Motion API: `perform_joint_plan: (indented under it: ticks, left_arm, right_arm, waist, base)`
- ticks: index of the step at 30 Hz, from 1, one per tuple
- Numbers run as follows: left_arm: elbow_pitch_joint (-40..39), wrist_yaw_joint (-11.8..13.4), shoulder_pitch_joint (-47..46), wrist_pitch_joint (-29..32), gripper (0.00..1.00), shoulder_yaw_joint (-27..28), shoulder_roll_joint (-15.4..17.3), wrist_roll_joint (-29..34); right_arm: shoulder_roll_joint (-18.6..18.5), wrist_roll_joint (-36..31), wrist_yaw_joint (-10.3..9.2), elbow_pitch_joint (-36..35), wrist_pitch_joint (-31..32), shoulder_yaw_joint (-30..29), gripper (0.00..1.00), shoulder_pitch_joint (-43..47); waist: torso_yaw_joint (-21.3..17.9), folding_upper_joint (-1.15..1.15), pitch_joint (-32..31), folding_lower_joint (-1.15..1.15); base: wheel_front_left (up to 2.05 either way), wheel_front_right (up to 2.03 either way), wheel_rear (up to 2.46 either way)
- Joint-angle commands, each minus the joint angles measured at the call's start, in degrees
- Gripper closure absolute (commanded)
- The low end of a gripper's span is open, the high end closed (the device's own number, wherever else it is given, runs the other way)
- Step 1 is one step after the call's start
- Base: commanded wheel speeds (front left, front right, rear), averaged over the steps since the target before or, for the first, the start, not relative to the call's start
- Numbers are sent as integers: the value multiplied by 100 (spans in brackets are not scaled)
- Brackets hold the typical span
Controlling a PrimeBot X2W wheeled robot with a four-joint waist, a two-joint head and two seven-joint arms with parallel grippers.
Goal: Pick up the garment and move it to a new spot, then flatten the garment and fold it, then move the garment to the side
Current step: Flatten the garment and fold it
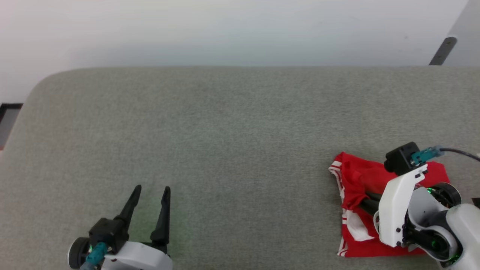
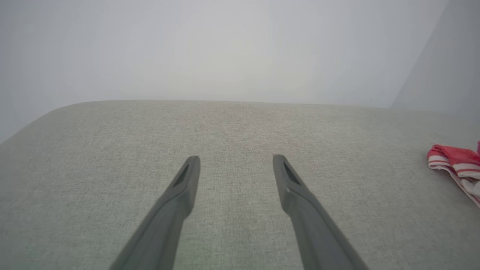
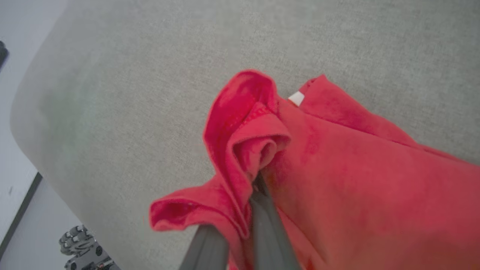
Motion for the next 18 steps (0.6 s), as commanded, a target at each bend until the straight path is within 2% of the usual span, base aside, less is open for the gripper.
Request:
perform_joint_plan:
  ticks: [1,10,11,12,13,14,18]
  left_arm:
    - [-1,-10,-42,-1,0,-16,-31,-31]
    - [42,-10,-102,-2,0,18,-79,-136]
    - [50,-10,-90,-2,0,25,-75,-135]
    - [54,-10,-79,-2,0,24,-72,-126]
    - [52,-10,-72,-2,0,29,-67,-135]
    - [56,-10,-63,-2,0,35,-60,-148]
    - [96,-11,-14,-1,0,42,-16,-162]
  right_arm:
    - [-15,-142,2,109,-87,73,100,-51]
    - [126,-276,2,703,-548,346,100,-153]
    - [164,-246,2,745,-612,380,90,-170]
    - [193,-226,2,782,-677,397,63,-198]
    - [214,-203,2,818,-744,412,8,-229]
    - [220,-174,2,831,-805,443,0,-256]
    - [115,-29,2,868,-987,548,0,-302]
  waist:
    - [90,0,84,0]
    - [128,0,213,0]
    - [109,0,196,0]
    - [87,0,175,0]
    - [63,0,148,0]
    - [39,0,114,0]
    - [-86,0,-69,0]
  base:
    - [0,0,0]
    - [0,0,0]
    - [0,0,0]
    - [0,0,0]
    - [0,0,0]
    - [0,0,0]
    - [0,0,0]
